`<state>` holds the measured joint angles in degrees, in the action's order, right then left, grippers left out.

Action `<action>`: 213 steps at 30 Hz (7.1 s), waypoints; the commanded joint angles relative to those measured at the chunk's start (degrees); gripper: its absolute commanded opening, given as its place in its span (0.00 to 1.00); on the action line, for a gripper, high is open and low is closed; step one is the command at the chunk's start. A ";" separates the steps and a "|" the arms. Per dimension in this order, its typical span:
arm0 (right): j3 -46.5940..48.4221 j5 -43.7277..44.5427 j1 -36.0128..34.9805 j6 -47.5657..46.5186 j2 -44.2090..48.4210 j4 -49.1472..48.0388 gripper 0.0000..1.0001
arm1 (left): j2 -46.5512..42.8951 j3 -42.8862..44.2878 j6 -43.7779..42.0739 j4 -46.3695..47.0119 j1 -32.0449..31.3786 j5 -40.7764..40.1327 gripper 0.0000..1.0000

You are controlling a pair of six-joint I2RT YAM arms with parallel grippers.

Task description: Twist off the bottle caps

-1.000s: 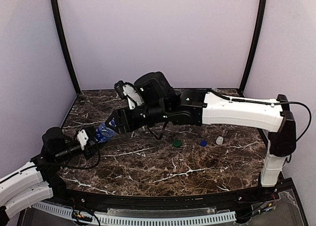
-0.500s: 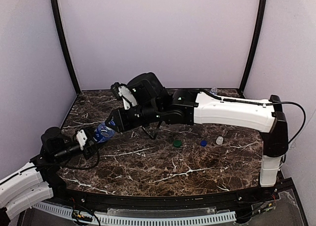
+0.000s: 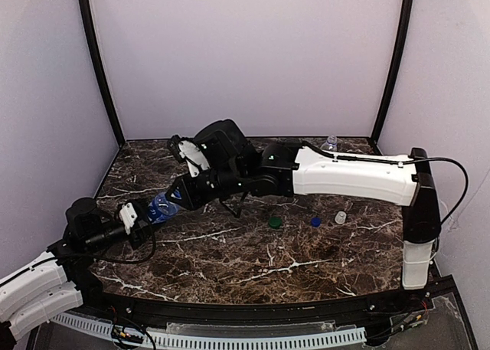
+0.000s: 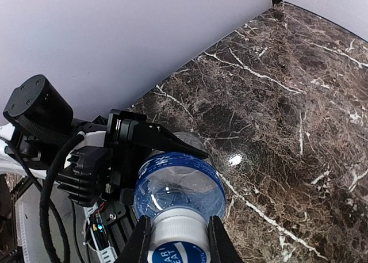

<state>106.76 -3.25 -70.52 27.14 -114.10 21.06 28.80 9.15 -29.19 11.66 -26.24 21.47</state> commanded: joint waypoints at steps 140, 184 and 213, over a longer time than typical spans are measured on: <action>-28.75 21.11 -14.96 -118.30 14.53 -31.75 0.98 | -1.60 -0.52 1.88 -2.46 2.24 18.53 0.25; -18.61 -13.01 -0.13 -27.14 8.03 -33.02 0.55 | -5.42 1.78 11.18 2.21 2.86 17.45 0.27; -15.19 8.23 2.79 -25.11 12.07 -15.19 0.00 | -5.85 0.96 10.55 2.19 2.95 17.18 0.99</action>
<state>88.97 -6.72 -69.95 0.73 -106.00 -2.96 23.49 10.66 -18.39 13.23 -23.38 38.54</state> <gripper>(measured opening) 0.266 0.987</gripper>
